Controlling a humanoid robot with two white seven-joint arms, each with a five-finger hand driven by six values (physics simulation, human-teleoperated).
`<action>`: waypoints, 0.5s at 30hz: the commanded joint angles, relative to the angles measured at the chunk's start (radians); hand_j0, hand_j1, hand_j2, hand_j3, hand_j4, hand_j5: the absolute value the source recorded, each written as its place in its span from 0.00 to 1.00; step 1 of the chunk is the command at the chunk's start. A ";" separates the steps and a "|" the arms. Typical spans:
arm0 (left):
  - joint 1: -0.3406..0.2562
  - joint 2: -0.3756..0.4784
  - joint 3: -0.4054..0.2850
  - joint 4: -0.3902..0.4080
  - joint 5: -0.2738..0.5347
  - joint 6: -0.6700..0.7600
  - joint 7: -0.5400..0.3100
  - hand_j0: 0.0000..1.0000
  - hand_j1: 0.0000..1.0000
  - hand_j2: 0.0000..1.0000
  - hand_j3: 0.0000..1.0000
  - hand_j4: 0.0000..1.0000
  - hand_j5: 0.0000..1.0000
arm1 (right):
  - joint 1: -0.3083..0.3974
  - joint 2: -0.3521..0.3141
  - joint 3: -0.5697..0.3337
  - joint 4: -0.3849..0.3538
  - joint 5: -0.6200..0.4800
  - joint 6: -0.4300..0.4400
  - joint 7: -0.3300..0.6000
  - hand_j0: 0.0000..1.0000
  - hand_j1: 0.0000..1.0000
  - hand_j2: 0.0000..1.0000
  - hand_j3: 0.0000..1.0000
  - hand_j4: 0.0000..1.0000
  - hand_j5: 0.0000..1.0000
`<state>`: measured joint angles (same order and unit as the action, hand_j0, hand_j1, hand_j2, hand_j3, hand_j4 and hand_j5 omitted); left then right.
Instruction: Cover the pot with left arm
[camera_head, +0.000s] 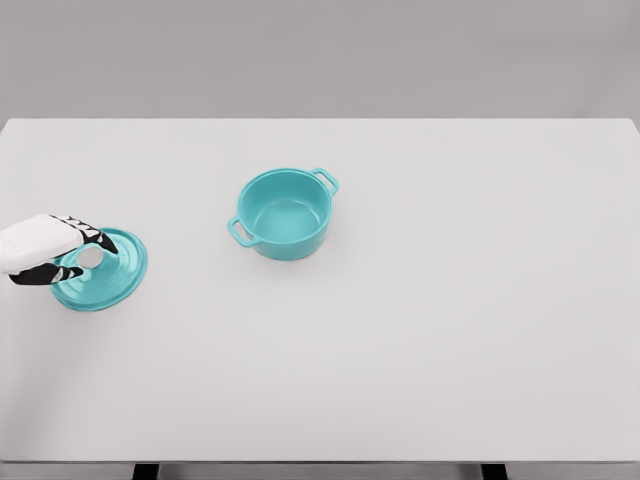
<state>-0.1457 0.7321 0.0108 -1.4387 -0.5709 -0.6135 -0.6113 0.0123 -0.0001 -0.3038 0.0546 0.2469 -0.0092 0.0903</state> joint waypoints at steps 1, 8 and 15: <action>0.000 0.000 0.000 0.000 0.005 0.003 0.000 0.67 0.67 0.67 0.67 0.67 0.67 | 0.000 0.000 0.000 0.001 0.000 0.000 0.000 1.00 1.00 1.00 1.00 1.00 1.00; -0.003 -0.002 -0.005 0.003 0.003 0.003 0.000 0.67 0.67 0.67 0.67 0.67 0.67 | 0.000 0.000 0.000 0.001 0.000 0.000 0.000 1.00 1.00 1.00 1.00 1.00 1.00; -0.009 -0.002 -0.014 0.021 0.003 0.003 0.000 0.67 0.67 0.67 0.67 0.67 0.67 | 0.000 0.000 0.000 0.001 0.000 0.000 0.000 1.00 1.00 1.00 1.00 1.00 1.00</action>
<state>-0.1549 0.7292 -0.0019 -1.4191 -0.5733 -0.6135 -0.6113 0.0108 -0.0001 -0.3038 0.0544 0.2469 -0.0092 0.0904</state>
